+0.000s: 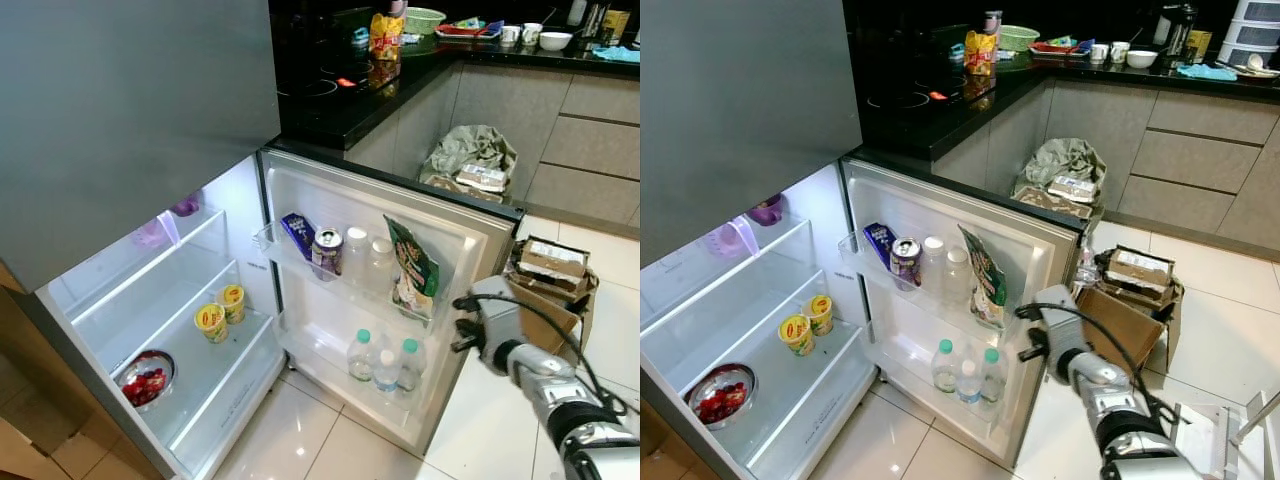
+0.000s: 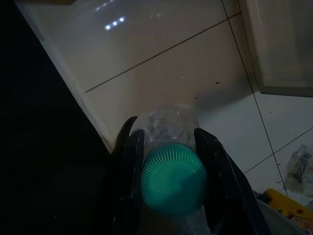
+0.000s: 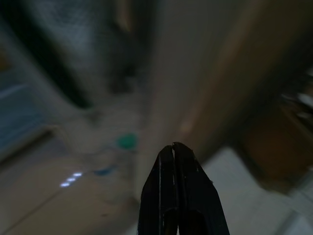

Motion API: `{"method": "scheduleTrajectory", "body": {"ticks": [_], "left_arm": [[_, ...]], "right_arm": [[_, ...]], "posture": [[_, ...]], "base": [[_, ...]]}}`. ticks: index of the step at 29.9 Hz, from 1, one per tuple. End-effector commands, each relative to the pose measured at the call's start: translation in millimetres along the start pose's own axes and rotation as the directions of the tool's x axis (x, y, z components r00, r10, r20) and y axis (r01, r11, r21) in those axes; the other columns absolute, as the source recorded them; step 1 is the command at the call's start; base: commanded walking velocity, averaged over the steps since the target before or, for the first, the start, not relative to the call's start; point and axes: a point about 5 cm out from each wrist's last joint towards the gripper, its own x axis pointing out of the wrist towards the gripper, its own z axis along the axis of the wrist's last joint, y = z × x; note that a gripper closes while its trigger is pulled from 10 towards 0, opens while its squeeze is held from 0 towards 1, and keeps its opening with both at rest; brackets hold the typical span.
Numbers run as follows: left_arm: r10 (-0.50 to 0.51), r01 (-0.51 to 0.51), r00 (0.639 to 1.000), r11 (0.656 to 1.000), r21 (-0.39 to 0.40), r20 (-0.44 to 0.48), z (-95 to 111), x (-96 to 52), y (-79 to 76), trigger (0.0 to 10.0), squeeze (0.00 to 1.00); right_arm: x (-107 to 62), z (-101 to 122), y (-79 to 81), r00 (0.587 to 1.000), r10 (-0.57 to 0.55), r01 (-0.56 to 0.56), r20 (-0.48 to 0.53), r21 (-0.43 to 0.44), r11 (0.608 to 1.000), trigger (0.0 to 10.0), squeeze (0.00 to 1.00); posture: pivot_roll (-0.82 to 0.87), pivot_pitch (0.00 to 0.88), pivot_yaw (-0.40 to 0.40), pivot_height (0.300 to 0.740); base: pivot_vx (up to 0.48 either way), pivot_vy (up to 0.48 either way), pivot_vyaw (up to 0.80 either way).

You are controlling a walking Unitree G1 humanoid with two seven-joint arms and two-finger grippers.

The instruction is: Restocking fridge

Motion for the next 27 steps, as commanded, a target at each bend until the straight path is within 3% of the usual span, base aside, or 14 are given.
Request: {"method": "scheduleTrajectory", "body": {"ticks": [1,9,12,15,17,19,24,27], "left_arm": [[0.026,-0.026,0.997,1.0,0.001,-0.068,-14.7,-3.1,7.0,10.0,0.0],[0.024,-0.024,0.997,1.0,-0.001,-0.067,-14.8,-3.1,6.7,10.0,0.0],[0.024,-0.024,0.997,1.0,0.0,-0.069,-15.2,-3.2,6.9,10.0,0.0],[0.024,-0.024,0.997,1.0,0.0,-0.07,-15.2,-3.3,7.0,10.0,0.0],[0.026,-0.026,0.998,1.0,0.007,-0.065,-12.3,-3.2,8.0,10.0,0.0],[0.028,-0.027,0.999,0.999,0.02,-0.044,-2.9,-2.6,9.8,10.0,0.0],[0.026,-0.026,1.0,0.999,0.031,-0.017,7.4,-2.1,10.9,10.0,0.0],[0.014,-0.015,1.0,0.999,0.034,0.011,17.5,-1.1,9.4,10.0,0.0]], "right_arm": [[-1.4,0.0,-11.4,0.995,-0.096,0.095,-0.028,-0.005,0.995,10.0,0.0],[-6.3,6.0,-33.1,0.968,-0.249,0.249,-0.014,0.032,0.968,10.0,0.0],[-2.7,7.0,-21.5,0.994,-0.113,0.113,-0.008,0.057,0.992,10.0,0.0],[-2.0,6.6,-18.1,0.997,-0.079,0.079,-0.009,0.054,0.995,10.0,0.0],[-0.5,4.5,-6.7,0.996,0.074,-0.076,-0.052,-0.035,0.997,10.0,0.0],[-2.2,2.3,-3.1,0.96,0.213,-0.248,-0.181,-0.203,0.947,10.0,0.0],[-5.8,3.5,-11.2,0.922,0.253,-0.335,-0.293,-0.276,0.901,10.0,0.0],[-9.5,4.0,-14.9,0.881,0.297,-0.423,-0.368,-0.332,0.843,10.0,0.0]], "posture": [[-0.11,0.0,0.006,0.74],[-0.11,0.0,0.006,0.74],[-0.11,0.0,0.009,0.74],[-0.11,0.0,0.009,0.74],[-0.11,0.0,0.008,0.74],[-0.11,0.0,0.006,0.74],[-0.11,0.0,0.002,0.74],[-0.11,0.0,0.0,0.74]], "base": [[0.0,0.0,0.0],[0.0,0.0,0.0],[0.0,0.0,0.0],[0.0,0.0,0.0],[0.0,0.0,0.0],[0.0,0.0,0.0],[0.0,0.0,0.0],[0.0,0.0,0.0]]}}
